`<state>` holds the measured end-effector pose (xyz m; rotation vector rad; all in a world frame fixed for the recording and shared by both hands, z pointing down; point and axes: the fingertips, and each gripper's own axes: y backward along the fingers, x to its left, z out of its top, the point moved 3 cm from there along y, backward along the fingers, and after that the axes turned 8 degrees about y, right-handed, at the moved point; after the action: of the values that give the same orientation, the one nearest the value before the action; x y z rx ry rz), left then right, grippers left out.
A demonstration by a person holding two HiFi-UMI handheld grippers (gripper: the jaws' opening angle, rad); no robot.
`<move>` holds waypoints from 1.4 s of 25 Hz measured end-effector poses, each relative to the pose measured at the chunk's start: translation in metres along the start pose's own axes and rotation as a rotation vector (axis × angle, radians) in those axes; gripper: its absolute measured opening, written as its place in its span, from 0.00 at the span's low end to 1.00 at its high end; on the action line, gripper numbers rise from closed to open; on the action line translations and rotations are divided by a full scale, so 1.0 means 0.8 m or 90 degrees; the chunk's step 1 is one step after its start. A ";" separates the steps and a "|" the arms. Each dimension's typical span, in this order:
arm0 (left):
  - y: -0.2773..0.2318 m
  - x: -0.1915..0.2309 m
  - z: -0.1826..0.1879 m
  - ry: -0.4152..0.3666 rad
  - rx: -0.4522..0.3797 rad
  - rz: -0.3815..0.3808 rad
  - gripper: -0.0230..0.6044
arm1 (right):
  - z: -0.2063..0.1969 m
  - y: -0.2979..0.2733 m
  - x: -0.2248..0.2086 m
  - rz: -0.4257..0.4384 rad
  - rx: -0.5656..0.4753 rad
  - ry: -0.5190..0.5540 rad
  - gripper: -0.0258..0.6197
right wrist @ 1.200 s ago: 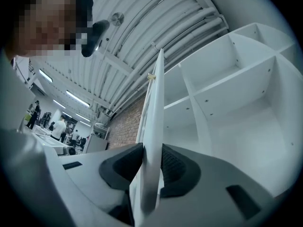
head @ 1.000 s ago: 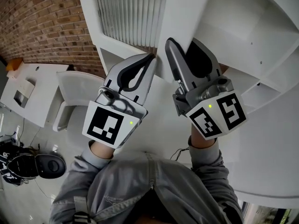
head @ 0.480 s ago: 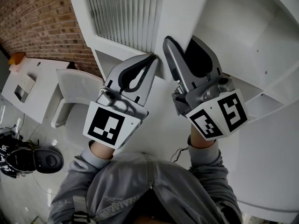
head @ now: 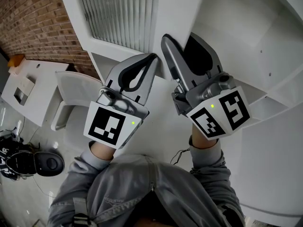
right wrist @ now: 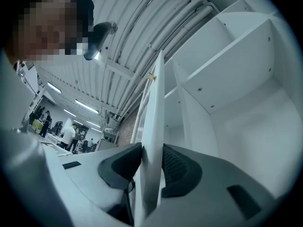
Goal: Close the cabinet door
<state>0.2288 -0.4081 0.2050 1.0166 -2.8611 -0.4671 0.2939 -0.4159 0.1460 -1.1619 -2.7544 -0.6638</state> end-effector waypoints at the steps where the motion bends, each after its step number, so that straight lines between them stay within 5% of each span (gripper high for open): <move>1: -0.002 0.000 -0.001 0.000 0.001 0.001 0.05 | -0.001 0.000 -0.002 0.001 0.000 -0.002 0.26; 14: -0.022 0.008 -0.006 0.011 -0.002 0.010 0.05 | -0.009 -0.007 -0.026 0.007 0.002 -0.032 0.27; 35: -0.048 0.036 -0.025 0.025 0.004 0.006 0.05 | -0.045 0.026 -0.049 -0.098 0.072 0.010 0.25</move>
<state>0.2331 -0.4595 0.2108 1.0018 -2.8335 -0.4341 0.3328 -0.4447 0.1768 -0.9261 -2.8472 -0.5205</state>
